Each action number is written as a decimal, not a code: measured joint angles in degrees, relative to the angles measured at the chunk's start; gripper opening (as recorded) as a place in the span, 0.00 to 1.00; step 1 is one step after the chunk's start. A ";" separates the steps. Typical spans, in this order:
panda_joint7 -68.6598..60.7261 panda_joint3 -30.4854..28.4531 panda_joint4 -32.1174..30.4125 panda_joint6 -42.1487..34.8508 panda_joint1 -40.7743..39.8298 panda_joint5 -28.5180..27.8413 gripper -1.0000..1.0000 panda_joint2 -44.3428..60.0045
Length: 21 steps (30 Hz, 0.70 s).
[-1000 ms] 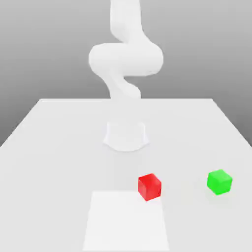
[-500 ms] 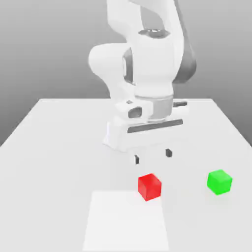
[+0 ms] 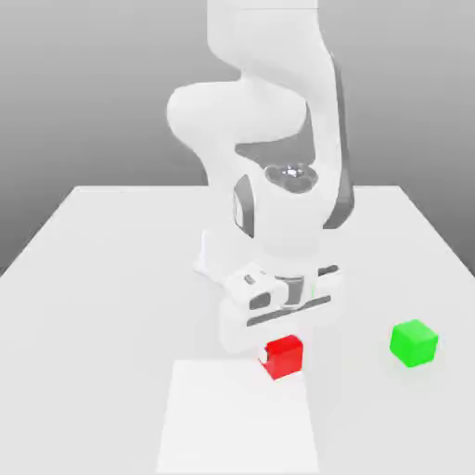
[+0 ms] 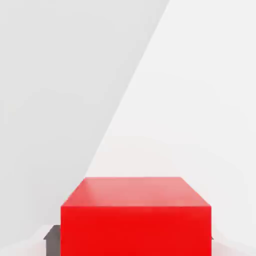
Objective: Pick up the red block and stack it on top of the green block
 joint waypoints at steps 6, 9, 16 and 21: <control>-0.99 0.50 -1.64 -10.14 -0.09 1.39 0.00 -11.78; -2.40 2.50 -0.34 -14.79 2.49 1.74 0.00 -15.14; -10.70 13.93 9.90 -22.89 17.15 3.85 0.00 -13.13; -7.71 13.73 11.88 -16.18 20.42 -1.78 0.00 -4.17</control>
